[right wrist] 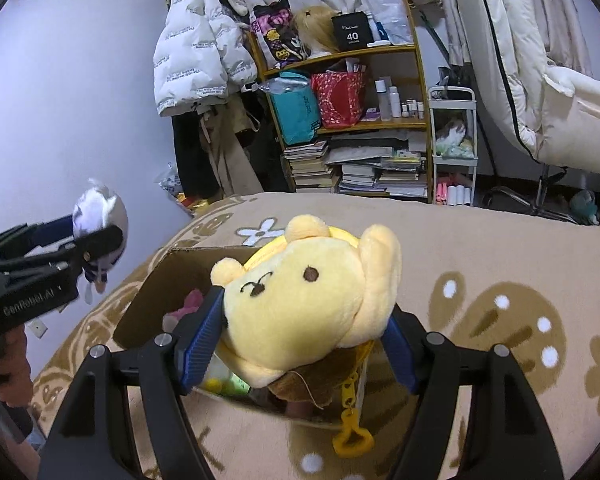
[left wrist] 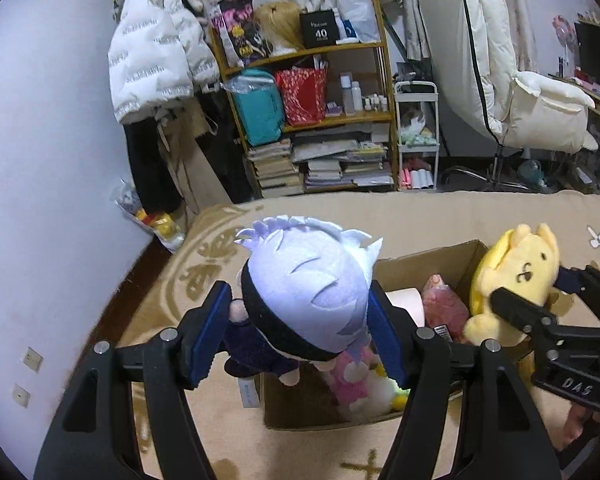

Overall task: Organize soft objects
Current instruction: 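Lift the doll with the left gripper while the right gripper lifts the yellow plush over the box, then open the left gripper to drop the doll in the box while the right gripper drops the yellow plush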

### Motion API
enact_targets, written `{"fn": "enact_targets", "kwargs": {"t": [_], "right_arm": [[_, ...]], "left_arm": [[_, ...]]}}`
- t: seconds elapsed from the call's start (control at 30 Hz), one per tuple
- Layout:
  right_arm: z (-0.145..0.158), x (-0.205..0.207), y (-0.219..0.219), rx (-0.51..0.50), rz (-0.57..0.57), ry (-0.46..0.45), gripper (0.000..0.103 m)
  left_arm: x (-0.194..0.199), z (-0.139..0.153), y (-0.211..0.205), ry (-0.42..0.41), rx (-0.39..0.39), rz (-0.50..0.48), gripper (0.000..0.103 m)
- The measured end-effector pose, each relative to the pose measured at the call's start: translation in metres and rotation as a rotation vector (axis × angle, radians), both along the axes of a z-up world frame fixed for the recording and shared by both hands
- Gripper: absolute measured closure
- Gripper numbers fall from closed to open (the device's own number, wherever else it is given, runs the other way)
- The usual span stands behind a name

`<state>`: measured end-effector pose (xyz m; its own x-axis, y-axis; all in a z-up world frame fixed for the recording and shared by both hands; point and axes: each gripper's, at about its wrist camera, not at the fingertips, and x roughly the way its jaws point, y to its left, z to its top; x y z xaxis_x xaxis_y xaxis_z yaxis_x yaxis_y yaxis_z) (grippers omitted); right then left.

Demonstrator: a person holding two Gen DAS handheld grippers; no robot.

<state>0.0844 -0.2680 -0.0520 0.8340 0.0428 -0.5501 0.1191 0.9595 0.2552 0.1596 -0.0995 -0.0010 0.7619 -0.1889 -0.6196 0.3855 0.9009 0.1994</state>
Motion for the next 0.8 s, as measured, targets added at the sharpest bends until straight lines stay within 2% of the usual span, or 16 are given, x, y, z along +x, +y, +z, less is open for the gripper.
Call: {"fn": "enact_targets", "kwargs": {"t": [0.13,0.33,0.47,0.6,0.8], "right_arm": [[-0.008,0.013,0.004,0.000,0.012,0.022,0.026],[-0.022,0.023,0.009,-0.026,0.017,0.063,0.025],[-0.029,0.026,0.007,-0.010,0.022,0.072,0.023],[-0.029,0.026,0.009,-0.023,0.027,0.067,0.021],[-0.027,0.021,0.008,-0.018,0.036,0.056,0.020]], "left_arm": [[0.008,-0.015,-0.003,0.026,0.013,-0.007,0.035],[0.023,-0.039,-0.003,0.126,-0.005,-0.005,0.035],[0.021,-0.048,-0.013,0.110,0.042,-0.023,0.033],[0.019,-0.054,-0.019,0.162,0.013,-0.064,0.031],[0.017,-0.055,-0.020,0.154,0.036,-0.060,0.022]]}}
